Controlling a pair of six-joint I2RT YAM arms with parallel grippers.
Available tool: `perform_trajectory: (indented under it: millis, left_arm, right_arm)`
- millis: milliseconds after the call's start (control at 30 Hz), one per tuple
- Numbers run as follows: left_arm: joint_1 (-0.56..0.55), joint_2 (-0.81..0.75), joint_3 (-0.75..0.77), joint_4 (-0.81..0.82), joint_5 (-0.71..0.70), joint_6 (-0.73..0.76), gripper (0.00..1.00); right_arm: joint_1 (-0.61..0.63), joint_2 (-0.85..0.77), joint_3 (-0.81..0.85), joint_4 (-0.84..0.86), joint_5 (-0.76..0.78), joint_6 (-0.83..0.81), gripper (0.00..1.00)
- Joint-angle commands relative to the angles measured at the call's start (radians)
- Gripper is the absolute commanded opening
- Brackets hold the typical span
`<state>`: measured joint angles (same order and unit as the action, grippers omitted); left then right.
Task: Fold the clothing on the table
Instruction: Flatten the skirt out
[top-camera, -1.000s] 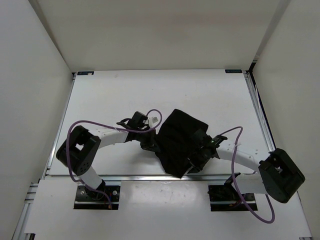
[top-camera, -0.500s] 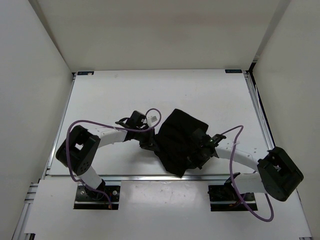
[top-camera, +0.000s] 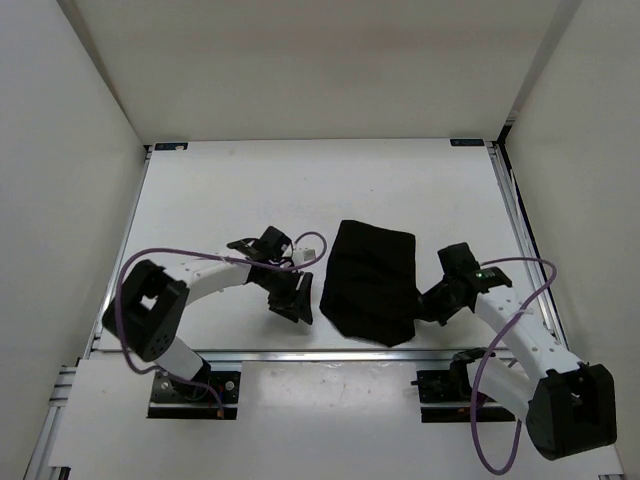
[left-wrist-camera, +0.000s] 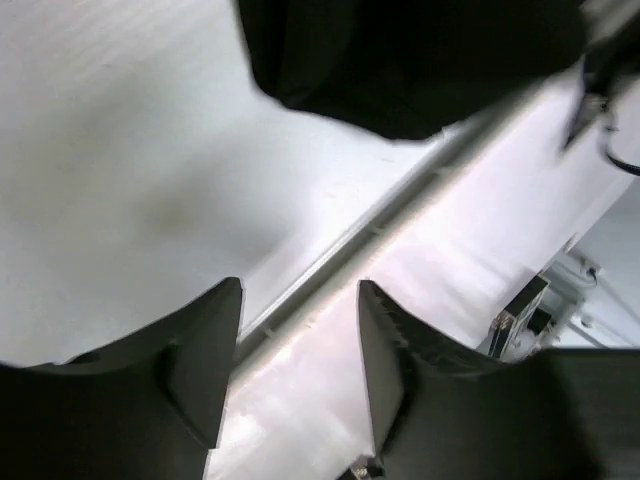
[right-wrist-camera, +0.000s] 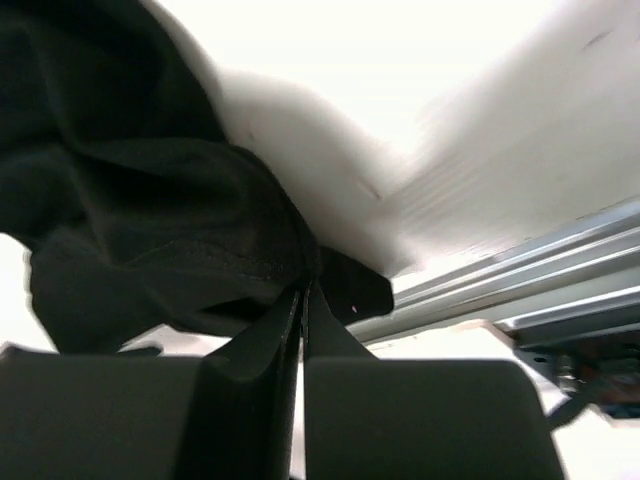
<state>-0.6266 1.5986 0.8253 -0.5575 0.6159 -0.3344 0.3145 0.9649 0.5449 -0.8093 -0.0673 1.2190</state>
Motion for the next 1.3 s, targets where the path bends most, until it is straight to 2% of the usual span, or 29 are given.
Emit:
perform_trajectory:
  millis: [0,67,167,233,267,300,333,433,467,533,600,633,700,733,767,800,833,867,967,1100,1167,1267]
  left_arm:
    - [0.021,-0.176,0.005,-0.003,0.045,0.012,0.62]
    - [0.088,-0.23,-0.021,0.022,0.019,-0.011,0.64]
    - [0.151,-0.209,-0.014,0.004,-0.034,-0.002,0.63]
    - [0.186,-0.183,-0.015,-0.002,-0.065,0.002,0.61]
    - [0.195,-0.172,-0.012,0.007,-0.071,-0.003,0.61]
    - [0.217,-0.161,-0.011,0.01,-0.08,-0.009,0.61]
    - [0.235,-0.155,-0.008,0.021,-0.096,-0.018,0.6]
    - [0.29,-0.146,0.001,0.051,-0.127,-0.043,0.6]
    - [0.319,-0.146,0.005,0.057,-0.127,-0.048,0.6]
    - [0.37,-0.138,0.017,0.067,-0.13,-0.046,0.61]
    - [0.386,-0.138,0.02,0.056,-0.136,-0.041,0.62]
    - [0.387,-0.12,0.026,0.047,-0.142,-0.032,0.62]
    - [0.38,-0.1,0.034,0.034,-0.154,-0.015,0.62]
    - [0.37,-0.082,0.032,0.033,-0.156,-0.021,0.61]
    - [0.361,-0.074,0.034,0.037,-0.157,-0.022,0.61]
    - [0.346,-0.069,0.032,0.031,-0.159,-0.026,0.61]
    - [0.344,-0.068,0.028,0.04,-0.154,-0.031,0.61]
    - [0.323,-0.066,0.025,0.045,-0.16,-0.038,0.61]
    - [0.292,-0.062,0.008,0.068,-0.157,-0.057,0.61]
    - [0.286,-0.057,0.001,0.07,-0.162,-0.066,0.61]
    - [0.294,-0.058,0.003,0.071,-0.163,-0.069,0.61]
    - [0.295,-0.068,0.009,0.079,-0.165,-0.08,0.61]
  right_arm:
    - [-0.078,0.049,0.116,-0.076,0.063,-0.171,0.0]
    - [-0.097,0.145,0.189,-0.056,0.064,-0.234,0.0]
    - [-0.039,0.296,0.347,0.01,0.064,-0.283,0.0]
    - [0.049,0.513,0.495,0.033,0.047,-0.328,0.0]
    - [0.067,0.576,0.641,0.026,0.034,-0.366,0.0]
    - [0.115,0.706,0.805,0.001,0.023,-0.407,0.0]
    - [0.154,0.829,0.893,-0.014,0.011,-0.429,0.0]
    - [0.207,1.079,1.434,-0.07,-0.093,-0.551,0.0]
    - [0.207,1.15,1.513,-0.071,-0.174,-0.567,0.0]
    - [0.213,1.228,1.893,-0.013,-0.402,-0.614,0.0]
    - [0.215,1.204,1.937,0.014,-0.437,-0.631,0.0]
    - [0.216,1.184,1.939,0.03,-0.436,-0.651,0.0]
    - [0.212,1.071,1.836,0.059,-0.431,-0.679,0.0]
    - [0.207,1.024,1.682,0.128,-0.434,-0.681,0.0]
    - [0.187,0.914,1.45,0.277,-0.459,-0.635,0.0]
    - [0.163,0.776,1.31,0.377,-0.465,-0.595,0.0]
    - [0.141,0.714,1.051,0.55,-0.476,-0.481,0.0]
    - [0.091,0.616,0.858,0.631,-0.465,-0.405,0.0]
    - [-0.038,0.474,0.561,0.573,-0.433,-0.386,0.0]
    - [-0.15,0.325,0.302,0.428,-0.323,-0.46,0.0]
    - [-0.186,0.29,0.262,0.334,-0.258,-0.473,0.0]
    - [-0.173,0.274,0.259,0.259,-0.148,-0.496,0.0]
